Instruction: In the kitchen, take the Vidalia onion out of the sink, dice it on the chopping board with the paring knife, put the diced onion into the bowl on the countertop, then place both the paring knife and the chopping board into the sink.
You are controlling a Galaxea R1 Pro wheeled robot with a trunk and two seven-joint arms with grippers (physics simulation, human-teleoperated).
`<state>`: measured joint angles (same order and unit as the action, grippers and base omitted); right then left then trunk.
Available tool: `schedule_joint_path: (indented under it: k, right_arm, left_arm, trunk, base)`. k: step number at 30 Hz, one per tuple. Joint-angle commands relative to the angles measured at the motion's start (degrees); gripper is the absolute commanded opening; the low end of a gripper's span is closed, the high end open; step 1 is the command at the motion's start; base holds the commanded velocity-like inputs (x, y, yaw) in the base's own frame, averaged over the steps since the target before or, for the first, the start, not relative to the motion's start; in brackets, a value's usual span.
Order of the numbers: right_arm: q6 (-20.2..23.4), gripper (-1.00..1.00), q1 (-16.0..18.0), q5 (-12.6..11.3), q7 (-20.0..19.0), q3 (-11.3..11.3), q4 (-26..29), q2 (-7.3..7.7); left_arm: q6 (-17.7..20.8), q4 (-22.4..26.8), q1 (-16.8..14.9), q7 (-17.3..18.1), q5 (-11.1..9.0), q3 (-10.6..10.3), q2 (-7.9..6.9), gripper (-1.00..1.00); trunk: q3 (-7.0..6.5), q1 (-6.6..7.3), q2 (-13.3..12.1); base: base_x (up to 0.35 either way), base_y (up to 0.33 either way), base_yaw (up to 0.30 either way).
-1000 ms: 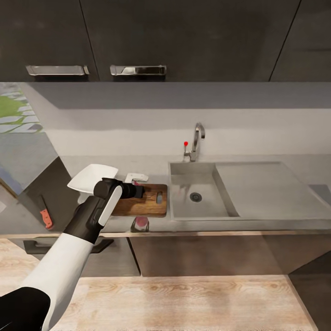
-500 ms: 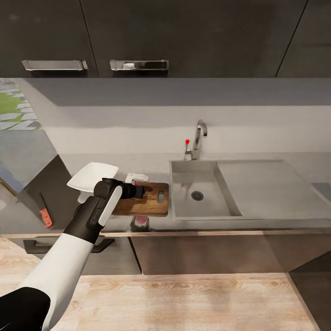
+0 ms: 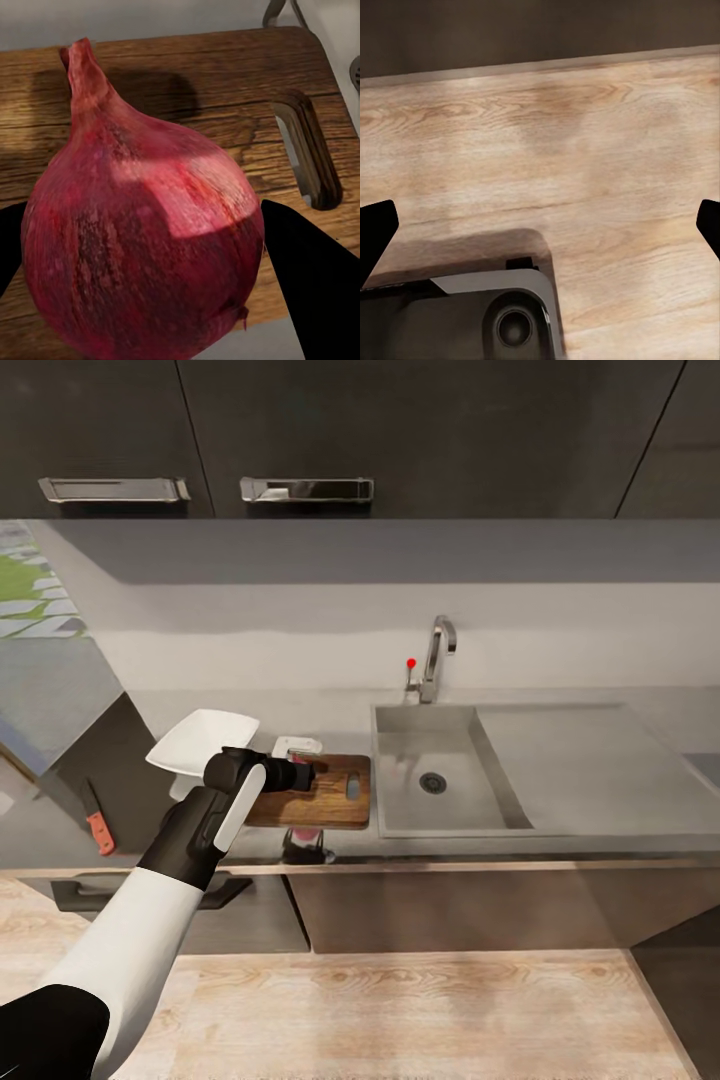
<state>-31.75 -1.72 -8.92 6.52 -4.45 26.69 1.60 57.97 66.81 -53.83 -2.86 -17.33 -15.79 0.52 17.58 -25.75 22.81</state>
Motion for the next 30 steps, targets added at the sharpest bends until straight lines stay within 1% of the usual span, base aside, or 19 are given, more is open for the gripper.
schedule_joint_path:
  k: [1, 13, 25, 30]
  right_arm:
    - [-0.09, 1.0, -0.03, -0.48, 0.36, -0.48, 0.11, 0.07]
    - [-0.08, 1.0, -0.04, -0.48, 0.34, -0.48, 0.11, 0.07]
    - [-0.07, 1.0, -0.04, -0.48, 0.34, -0.48, 0.11, 0.07]
    - [-0.07, 1.0, -0.04, -0.48, 0.34, -0.48, 0.11, 0.07]
  left_arm:
    - [0.22, 0.02, -0.05, -0.3, -0.34, -0.03, 0.01, -1.0]
    - [0.22, -0.06, -0.05, -0.3, -0.31, -0.03, 0.02, -1.0]
    - [0.22, -0.09, -0.03, -0.3, -0.27, -0.03, 0.01, -1.0]
    - [0.22, -0.04, 0.0, -0.3, -0.26, -0.03, 0.01, -1.0]
  trunk:
    - [0.16, -0.03, 0.11]
    - [0.99, -0.03, 0.11]
    - [1.82, -0.03, 0.11]
    - [2.17, -0.03, 0.11]
  base:
    - [0.0, 0.0, 0.0]
    - [0.049, 0.0, 0.0]
    - [0.006, 0.0, 0.0]
    - [0.146, 0.0, 0.0]
